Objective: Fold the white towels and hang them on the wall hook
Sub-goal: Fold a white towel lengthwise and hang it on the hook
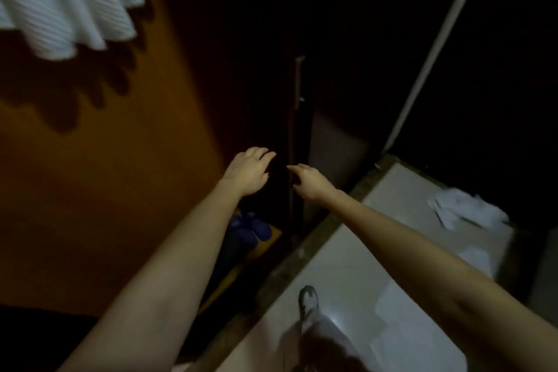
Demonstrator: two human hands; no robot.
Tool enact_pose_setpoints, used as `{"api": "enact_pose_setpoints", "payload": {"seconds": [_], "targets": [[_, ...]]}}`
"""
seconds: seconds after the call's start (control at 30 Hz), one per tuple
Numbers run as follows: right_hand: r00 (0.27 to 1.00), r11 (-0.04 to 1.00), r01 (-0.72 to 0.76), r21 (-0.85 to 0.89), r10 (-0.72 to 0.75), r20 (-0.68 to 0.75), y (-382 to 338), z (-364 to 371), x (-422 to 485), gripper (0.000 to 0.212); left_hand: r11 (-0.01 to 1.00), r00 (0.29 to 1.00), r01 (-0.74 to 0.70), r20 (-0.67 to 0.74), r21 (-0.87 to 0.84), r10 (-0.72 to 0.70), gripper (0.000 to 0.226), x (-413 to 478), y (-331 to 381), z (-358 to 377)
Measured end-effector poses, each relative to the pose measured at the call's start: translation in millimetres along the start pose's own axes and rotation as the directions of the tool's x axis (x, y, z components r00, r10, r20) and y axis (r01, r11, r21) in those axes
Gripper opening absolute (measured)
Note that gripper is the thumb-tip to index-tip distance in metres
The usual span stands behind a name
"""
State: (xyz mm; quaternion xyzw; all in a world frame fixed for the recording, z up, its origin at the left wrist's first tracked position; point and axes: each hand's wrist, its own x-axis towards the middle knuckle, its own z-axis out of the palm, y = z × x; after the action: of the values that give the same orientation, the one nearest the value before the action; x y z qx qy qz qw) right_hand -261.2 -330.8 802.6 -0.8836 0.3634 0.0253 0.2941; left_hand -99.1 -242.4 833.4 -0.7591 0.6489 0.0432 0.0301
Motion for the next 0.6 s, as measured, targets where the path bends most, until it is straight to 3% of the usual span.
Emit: {"api": "enact_pose_setpoints", "payload": {"seconds": [0.1,0.2,0.37,0.5,0.6], "targets": [[0.982,0.980,-0.185,-0.075,0.188,0.033,57.8,30.6,-47.9,0.059,0.992,0.990,-0.122,0.071,-0.024,0.123,0.061,3.4,65.3,40.6],[0.932,0.932,-0.360,-0.034,0.361,0.027,109.5,57.3,-101.2,0.059,0.975,0.957,-0.219,0.186,-0.038,0.222,0.063,7.1,124.7,74.0],[0.767,0.763,-0.641,0.079,0.640,0.044,204.0,91.1,-215.4,0.059,0.884,0.831,-0.456,0.308,-0.099,0.463,0.065,9.2,238.0,122.6],[0.644,0.628,-0.760,0.169,0.762,0.065,258.0,117.0,-295.0,0.057,0.804,0.728,-0.571,0.350,-0.165,0.589,0.065,-5.3,321.9,161.7],[0.618,0.593,-0.775,0.218,0.784,0.062,290.8,141.5,-339.9,0.057,0.774,0.680,-0.591,0.376,-0.227,0.629,0.065,-21.0,371.4,200.1]]}}
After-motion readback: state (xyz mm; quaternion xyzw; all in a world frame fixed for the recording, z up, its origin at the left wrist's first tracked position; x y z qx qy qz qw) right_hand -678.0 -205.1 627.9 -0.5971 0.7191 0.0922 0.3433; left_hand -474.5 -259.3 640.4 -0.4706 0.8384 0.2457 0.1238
